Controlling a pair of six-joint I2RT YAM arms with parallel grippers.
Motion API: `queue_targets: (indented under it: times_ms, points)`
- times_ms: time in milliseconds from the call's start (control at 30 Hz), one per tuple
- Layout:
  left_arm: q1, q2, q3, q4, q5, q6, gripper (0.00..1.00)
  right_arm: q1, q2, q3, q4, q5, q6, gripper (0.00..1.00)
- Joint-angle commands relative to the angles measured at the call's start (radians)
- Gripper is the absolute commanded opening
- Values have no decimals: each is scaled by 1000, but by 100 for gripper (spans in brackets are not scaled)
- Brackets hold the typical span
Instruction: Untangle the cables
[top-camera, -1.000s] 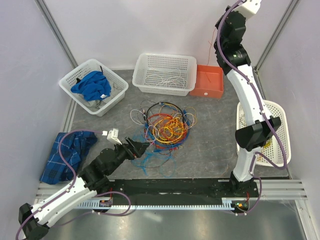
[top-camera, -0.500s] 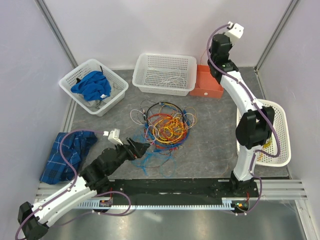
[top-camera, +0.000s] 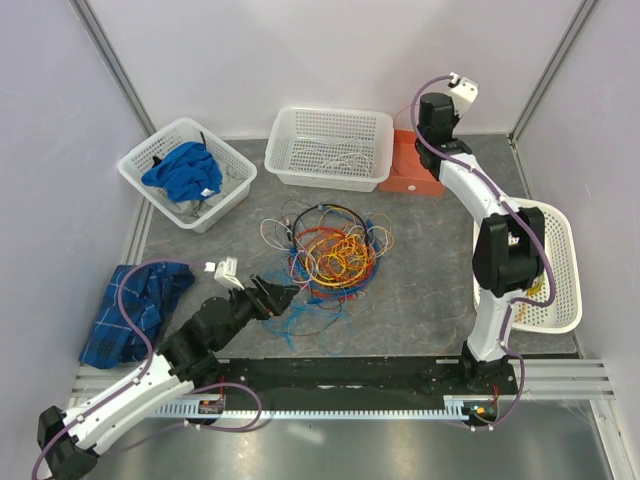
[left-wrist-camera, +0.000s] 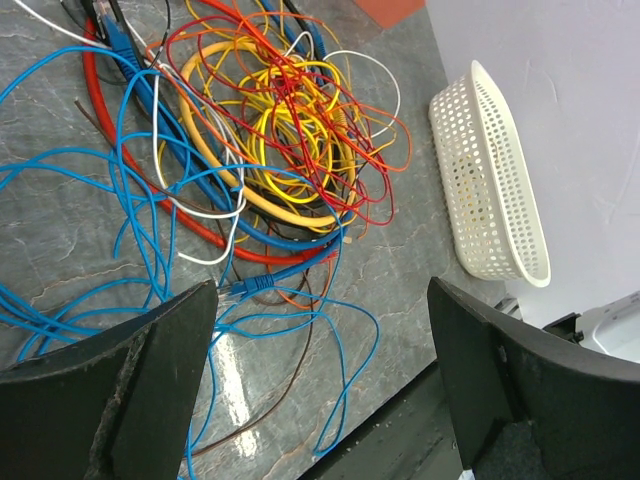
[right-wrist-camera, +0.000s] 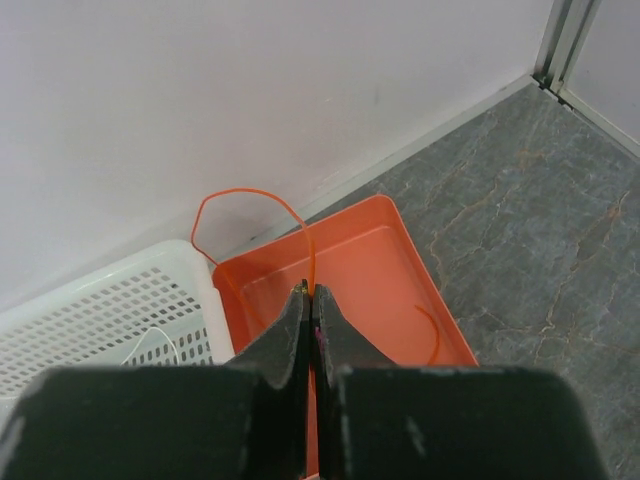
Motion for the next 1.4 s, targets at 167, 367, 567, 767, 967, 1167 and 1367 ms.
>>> queue_targets:
  times_ms: [167,367,567,767,967,1167,1367]
  points:
    - [-4,8,26,-9,-7,-13,93,-25,-53,-102,14,-95,24,63]
    - [-4,23,51,-11,-24,-25,92,-25,-87,-93,0,-92,13,66]
    - [-4,40,106,-17,-87,28,92,13,-265,-264,50,-195,111,64]
    - [-3,181,259,-107,-170,105,96,250,-511,-608,179,-328,104,64]
    - [-3,307,381,-217,-164,65,100,447,-463,-738,146,-483,47,65]
    - [-3,361,367,-232,-105,13,99,574,-385,-814,124,-405,4,68]
    - [-3,347,315,-230,-76,-34,98,591,-281,-812,135,-427,-5,69]
